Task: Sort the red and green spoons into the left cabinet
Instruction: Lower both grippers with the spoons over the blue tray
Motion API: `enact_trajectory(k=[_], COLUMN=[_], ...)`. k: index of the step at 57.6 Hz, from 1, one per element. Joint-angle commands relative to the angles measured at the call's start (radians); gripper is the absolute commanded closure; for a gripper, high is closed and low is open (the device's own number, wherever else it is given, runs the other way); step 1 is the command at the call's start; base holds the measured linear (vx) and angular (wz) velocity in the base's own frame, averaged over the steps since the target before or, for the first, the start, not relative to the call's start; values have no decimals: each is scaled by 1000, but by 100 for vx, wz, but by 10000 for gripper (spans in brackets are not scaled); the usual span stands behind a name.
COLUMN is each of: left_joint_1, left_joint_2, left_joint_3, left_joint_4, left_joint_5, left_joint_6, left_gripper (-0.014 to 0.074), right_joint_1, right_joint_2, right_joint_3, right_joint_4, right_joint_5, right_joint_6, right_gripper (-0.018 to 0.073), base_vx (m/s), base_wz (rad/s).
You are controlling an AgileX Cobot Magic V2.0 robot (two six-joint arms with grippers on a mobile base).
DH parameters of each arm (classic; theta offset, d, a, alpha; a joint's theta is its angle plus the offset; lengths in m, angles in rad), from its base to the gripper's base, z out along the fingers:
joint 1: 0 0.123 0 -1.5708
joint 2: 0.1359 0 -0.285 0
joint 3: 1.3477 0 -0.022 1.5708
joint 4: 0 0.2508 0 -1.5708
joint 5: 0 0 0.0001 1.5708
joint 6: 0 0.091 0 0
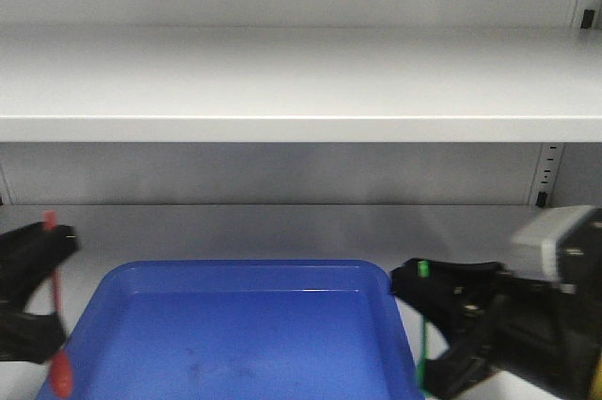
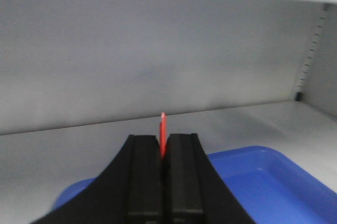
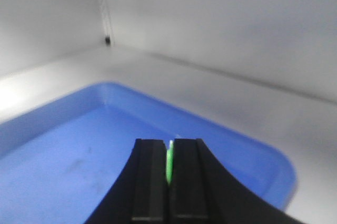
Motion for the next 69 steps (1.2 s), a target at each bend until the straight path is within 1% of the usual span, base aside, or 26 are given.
enact_trajectory(k=[1, 6, 12, 18, 23, 28, 33, 37, 41, 45, 51, 55, 59, 69], left_joint_1=[-45, -77, -98, -102, -102, -102, -102, -102, -101, -101, -101, -101, -101, -101], left_joint_2=[53, 118, 178, 230, 261, 286, 295, 295, 295, 295, 295, 295, 295, 295], left_joint_3=[-51, -75, -96, -105, -105, -105, -105, -105, -105, -105, -105, -105, -105, -105], left_joint_4=[1, 1, 1, 0, 0, 0, 0, 0, 0, 0, 0, 0, 0, 0], left_joint_5=[-122, -125, -151, -195, -200, -196, -197, -198, -199, -196, -194, -193, -194, -194], left_joint_6=[-11, -11, -11, -11, -11, -11, -11, -9, 7, 41, 71, 97, 105, 104], left_gripper=[566, 566, 566, 557, 547, 523, 475, 413, 322, 218, 85, 23, -10, -4], right_joint_1=[71, 138, 185, 208, 212, 212, 212, 212, 212, 212, 212, 212, 212, 212], right_joint_2=[36, 88, 136, 188, 220, 239, 246, 246, 246, 246, 246, 246, 246, 246], right_joint_3=[-79, -141, -214, -268, -290, -291, -291, -291, -291, -291, -291, -291, -291, -291], right_joint_4=[38, 38, 38, 38, 39, 39, 39, 39, 39, 39, 39, 39, 39, 39], right_joint_5=[77, 162, 210, 253, 267, 267, 276, 292, 299, 301, 297, 297, 297, 297], right_joint_6=[-14, -14, -21, -19, 4, 24, 24, 24, 24, 24, 24, 24, 24, 24], right_gripper=[559, 557, 541, 507, 464, 403, 322, 237, 154, 74, -15, -46, -50, -25], base_vx=[0, 0, 0, 0, 0, 0, 0, 0, 0, 0, 0, 0, 0, 0], base_wz=[0, 0, 0, 0, 0, 0, 0, 0, 0, 0, 0, 0, 0, 0])
